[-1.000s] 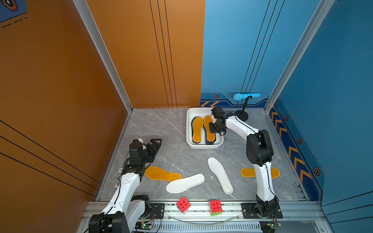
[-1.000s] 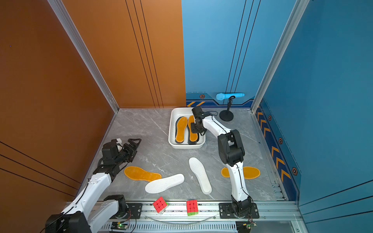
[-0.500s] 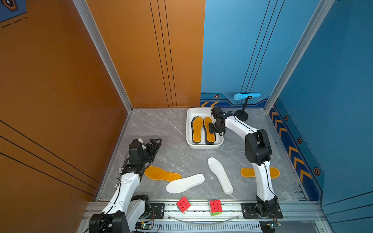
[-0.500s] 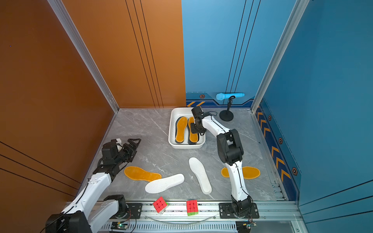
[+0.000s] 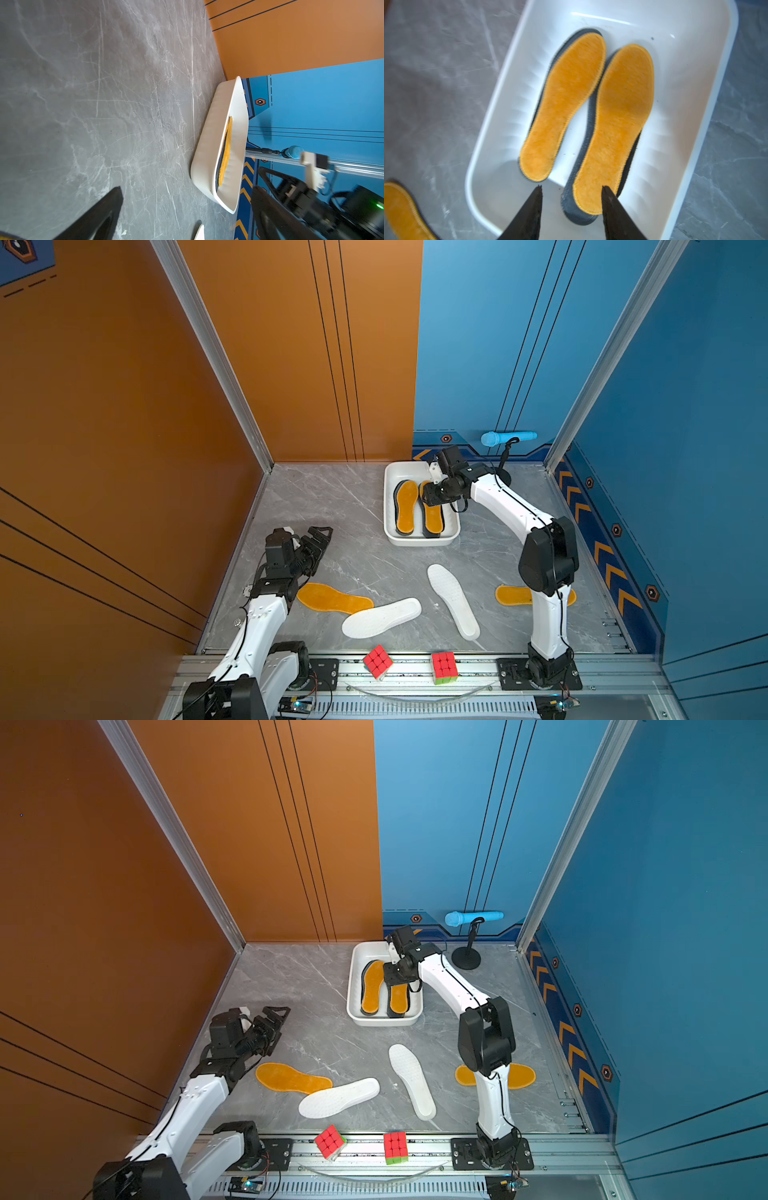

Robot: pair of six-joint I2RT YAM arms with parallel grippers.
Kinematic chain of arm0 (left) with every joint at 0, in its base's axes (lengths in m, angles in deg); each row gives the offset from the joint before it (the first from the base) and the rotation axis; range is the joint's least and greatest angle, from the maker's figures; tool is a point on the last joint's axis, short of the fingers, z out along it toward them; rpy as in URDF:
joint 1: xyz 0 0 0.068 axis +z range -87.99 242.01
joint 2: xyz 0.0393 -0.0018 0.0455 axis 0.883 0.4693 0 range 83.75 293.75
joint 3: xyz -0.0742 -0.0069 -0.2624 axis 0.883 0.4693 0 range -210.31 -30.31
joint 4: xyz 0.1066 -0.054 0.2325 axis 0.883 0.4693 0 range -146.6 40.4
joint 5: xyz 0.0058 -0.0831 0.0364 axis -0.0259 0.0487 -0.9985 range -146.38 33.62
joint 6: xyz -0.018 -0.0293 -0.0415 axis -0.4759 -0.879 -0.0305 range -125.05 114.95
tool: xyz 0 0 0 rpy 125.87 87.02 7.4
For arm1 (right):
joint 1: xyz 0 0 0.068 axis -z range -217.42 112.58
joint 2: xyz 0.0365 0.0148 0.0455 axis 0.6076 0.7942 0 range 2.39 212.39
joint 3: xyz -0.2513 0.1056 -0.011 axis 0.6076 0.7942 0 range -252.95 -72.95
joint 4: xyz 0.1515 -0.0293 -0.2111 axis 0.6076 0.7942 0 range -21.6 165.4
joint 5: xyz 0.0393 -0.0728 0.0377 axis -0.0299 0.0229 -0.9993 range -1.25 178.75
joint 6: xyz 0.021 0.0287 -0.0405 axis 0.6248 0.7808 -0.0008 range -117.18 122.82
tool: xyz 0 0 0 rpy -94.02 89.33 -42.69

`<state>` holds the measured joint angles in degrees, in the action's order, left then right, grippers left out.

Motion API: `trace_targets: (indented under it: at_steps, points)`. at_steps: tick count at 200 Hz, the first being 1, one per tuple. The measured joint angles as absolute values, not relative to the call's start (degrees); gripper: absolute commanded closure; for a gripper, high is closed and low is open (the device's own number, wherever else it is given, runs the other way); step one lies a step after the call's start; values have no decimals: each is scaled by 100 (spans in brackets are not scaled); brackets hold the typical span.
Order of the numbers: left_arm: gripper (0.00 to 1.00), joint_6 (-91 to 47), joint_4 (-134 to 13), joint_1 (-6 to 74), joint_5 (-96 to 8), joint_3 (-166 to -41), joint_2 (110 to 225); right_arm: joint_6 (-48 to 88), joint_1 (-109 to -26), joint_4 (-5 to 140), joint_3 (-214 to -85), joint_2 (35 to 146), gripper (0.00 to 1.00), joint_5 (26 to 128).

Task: Put the insoles into the storage box
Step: Place the insole in the storage box.

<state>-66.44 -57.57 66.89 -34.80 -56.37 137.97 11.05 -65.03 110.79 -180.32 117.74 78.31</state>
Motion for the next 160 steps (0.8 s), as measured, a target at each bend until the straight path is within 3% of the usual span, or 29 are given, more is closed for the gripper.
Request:
trace_targets:
  at_steps: [63,108,160]
  points:
    - [2,-6661,-5047,6960,-3535,-5642,13248,259,-7887,10782,-17018,10616,50,7296]
    - [2,-6659,-4426,7179,-3533,-5672,12852,139,-8844,10172,-15940,10557,49,7204]
    - [2,-6582,-3952,7461,-3508,-5672,12472,391,-9764,9351,-15613,10858,49,7691]
